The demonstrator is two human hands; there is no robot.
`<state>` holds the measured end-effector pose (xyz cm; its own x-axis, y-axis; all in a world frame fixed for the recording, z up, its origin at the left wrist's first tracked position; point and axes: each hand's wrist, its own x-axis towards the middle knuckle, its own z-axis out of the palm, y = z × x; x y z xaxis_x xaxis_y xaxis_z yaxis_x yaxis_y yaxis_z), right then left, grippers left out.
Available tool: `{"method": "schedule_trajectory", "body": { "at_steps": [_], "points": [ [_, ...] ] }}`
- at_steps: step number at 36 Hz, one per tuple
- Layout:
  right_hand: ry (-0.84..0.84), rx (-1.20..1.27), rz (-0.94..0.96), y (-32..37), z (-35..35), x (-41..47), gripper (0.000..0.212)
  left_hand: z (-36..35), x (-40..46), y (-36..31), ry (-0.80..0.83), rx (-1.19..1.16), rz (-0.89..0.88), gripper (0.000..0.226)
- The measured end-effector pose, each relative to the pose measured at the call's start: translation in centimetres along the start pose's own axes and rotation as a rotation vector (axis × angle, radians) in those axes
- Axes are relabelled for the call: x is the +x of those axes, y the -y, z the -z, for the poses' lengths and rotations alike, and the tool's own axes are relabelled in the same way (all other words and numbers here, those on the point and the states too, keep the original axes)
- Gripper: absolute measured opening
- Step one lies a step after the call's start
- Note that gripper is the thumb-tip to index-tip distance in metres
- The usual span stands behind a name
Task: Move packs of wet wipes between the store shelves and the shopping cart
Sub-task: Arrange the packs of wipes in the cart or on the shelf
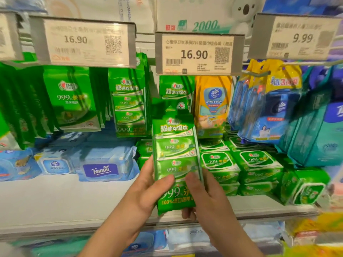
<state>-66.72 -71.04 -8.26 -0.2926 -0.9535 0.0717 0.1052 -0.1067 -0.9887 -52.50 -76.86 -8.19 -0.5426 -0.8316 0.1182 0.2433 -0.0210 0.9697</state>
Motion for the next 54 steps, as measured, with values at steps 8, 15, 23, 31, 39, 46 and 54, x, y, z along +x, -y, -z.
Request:
{"method": "schedule_trajectory", "body": {
  "at_steps": [8, 15, 23, 31, 39, 46, 54],
  "points": [
    [-0.060, -0.009, 0.074, 0.2, 1.1, -0.6, 0.029, 0.1, -0.4, 0.4, 0.072, 0.121, -0.056, 0.058],
    [-0.009, -0.009, 0.179, 1.7, 1.1, -1.2, 0.040, -0.1, -0.9, -0.9, 0.100, 0.084, -0.128, 0.068],
    [-0.074, -0.033, 0.358, 3.7, 0.6, -1.6, 0.046, -0.4, -1.2, -3.4, 0.131, 0.153, -0.272, 0.064],
    [-0.074, -0.036, 0.390, 4.3, 0.6, -1.4, 0.053, -0.5, -0.6, -3.7, 0.125, 0.191, -0.338, 0.064],
    [-0.096, -0.007, 0.317, 4.6, 0.1, -0.4, 0.030, -1.1, 0.6, -3.8, 0.143, 0.054, -0.319, 0.054],
    [-0.102, -0.040, 0.259, 4.0, 0.1, 0.8, 0.024, -0.9, 1.8, -3.3, 0.119, 0.089, -0.280, 0.040],
    [-0.095, -0.047, 0.200, 2.6, 0.1, 1.9, 0.024, -0.3, 2.5, -2.0, 0.071, 0.108, -0.233, 0.043]
  ]
}}
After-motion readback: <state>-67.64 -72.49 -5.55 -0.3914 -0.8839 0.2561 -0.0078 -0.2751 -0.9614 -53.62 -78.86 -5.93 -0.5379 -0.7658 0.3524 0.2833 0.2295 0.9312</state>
